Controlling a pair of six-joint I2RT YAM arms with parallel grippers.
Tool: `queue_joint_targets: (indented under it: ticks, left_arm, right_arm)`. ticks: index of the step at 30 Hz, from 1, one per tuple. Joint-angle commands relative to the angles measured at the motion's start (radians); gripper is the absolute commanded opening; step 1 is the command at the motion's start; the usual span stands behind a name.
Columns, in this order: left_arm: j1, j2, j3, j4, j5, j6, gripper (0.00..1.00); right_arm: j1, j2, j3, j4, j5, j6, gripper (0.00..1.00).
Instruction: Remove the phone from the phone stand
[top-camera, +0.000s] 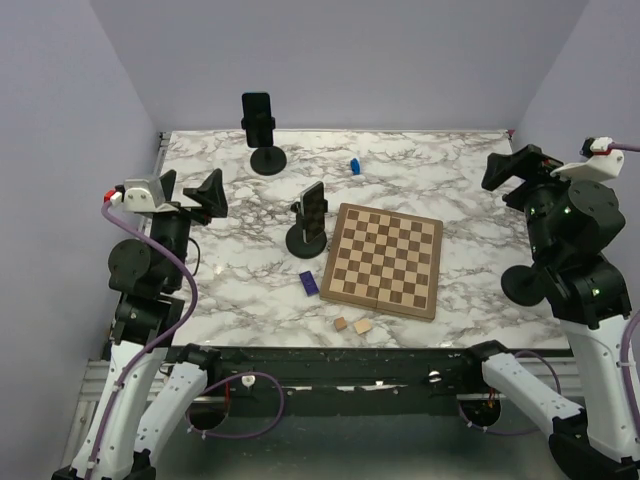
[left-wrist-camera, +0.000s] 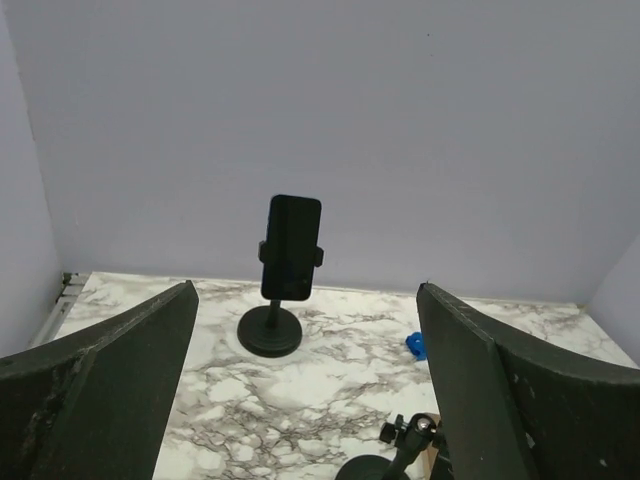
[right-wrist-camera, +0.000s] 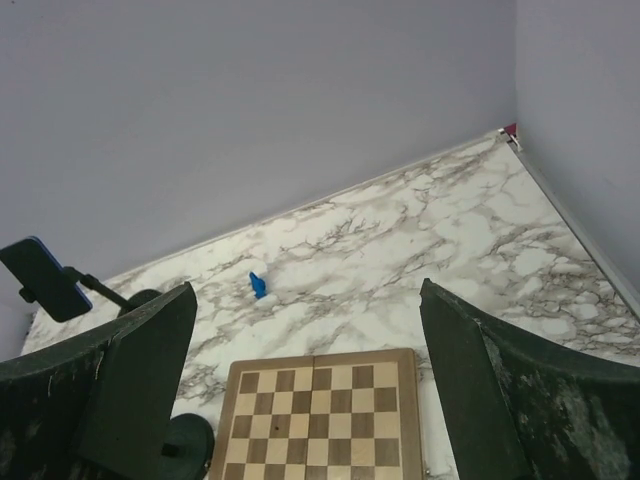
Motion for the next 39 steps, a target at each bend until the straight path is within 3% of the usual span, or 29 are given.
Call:
queue_joint_targets:
  ticks: [1,12,17,26,33,39]
  left_arm:
    - [-0.001,0.017,-0.005,0.027,0.038,-0.032,0.99]
    - [-0.035,0.057,-0.008,0.020,0.025,-0.029,0.99]
    - [-0.045,0.068,-0.037,0.050,0.021,-0.019,0.99]
    - [-0.060,0.120,-0.014,0.019,0.124,-0.034,0.99]
    - [-0.068,0.140,-0.012,0.010,0.242,-0.003,0.99]
    - [-0.080,0.154,-0.012,0.008,0.276,0.004,0.99]
  right_arm:
    - [-0.005,0.019,-0.003,-0.055,0.012,0.037,1.00]
    - [-0.005,-0.007,-0.159,0.043,-0.117,0.092,1.00]
    - [-0.005,0.087,-0.186,0.058,-0.221,0.148,1.00]
    - [0.013,0.373,-0.256,0.334,-0.817,0.188,1.00]
    - [0.226,0.531,-0.189,0.446,-0.787,0.096,1.00]
    - [0.370,0.646,-0.091,0.436,-0.723,-0.004,1.00]
